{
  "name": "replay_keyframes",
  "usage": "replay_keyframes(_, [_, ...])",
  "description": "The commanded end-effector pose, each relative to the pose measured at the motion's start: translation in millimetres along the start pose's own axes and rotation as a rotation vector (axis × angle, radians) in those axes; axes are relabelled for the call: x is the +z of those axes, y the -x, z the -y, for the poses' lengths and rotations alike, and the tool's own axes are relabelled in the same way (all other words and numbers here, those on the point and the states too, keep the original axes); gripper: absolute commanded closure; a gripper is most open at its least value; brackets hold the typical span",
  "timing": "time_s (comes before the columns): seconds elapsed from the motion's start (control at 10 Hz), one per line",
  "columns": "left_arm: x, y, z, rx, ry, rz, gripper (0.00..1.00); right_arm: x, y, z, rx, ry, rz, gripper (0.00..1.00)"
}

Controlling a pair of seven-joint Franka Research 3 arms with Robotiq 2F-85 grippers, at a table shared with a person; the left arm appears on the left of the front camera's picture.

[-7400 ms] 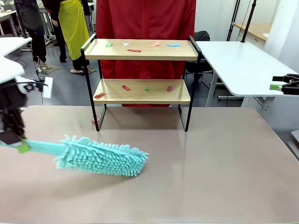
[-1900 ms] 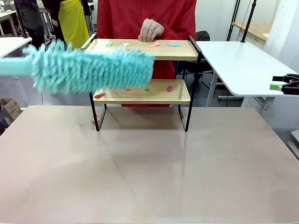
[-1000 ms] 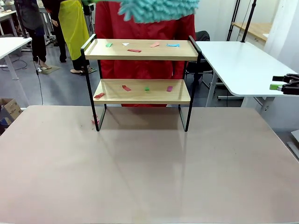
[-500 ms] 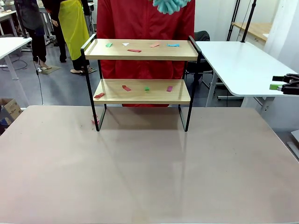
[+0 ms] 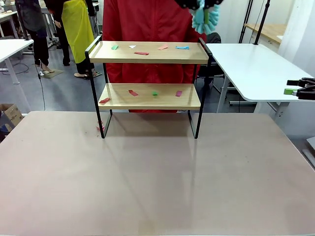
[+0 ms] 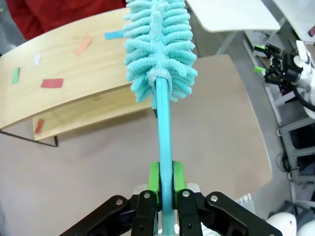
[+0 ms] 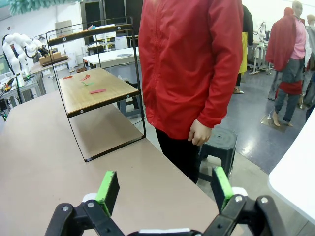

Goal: Clean the shelf.
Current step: Clean the specific section of the Shelf indicated by the human with the Duster.

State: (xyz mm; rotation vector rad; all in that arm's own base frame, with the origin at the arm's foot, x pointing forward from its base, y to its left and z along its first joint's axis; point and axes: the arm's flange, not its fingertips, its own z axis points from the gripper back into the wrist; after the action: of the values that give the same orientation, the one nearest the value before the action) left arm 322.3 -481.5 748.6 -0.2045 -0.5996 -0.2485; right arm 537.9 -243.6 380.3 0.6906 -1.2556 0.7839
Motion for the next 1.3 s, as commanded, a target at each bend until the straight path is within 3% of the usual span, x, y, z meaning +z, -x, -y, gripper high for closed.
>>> replay_keyframes(0.0, [-5,-20,19,0.092,-0.032,0.004,0.87,-2,-9,-1,-0.011,0.015,-0.013,0.0])
replay_keyframes(0.2, [-27,-17,27,0.121,-0.06,-0.006,0.87,-2,-9,-1,-0.011,0.015,-0.013,0.0])
replay_keyframes(0.6, [-45,-9,25,0.181,-0.185,0.071,0.87,-2,-9,-1,-0.011,0.015,-0.013,0.0])
replay_keyframes(1.2, [-92,5,31,0.132,-0.172,-0.008,0.87,-2,-9,-1,-0.011,0.015,-0.013,0.0])
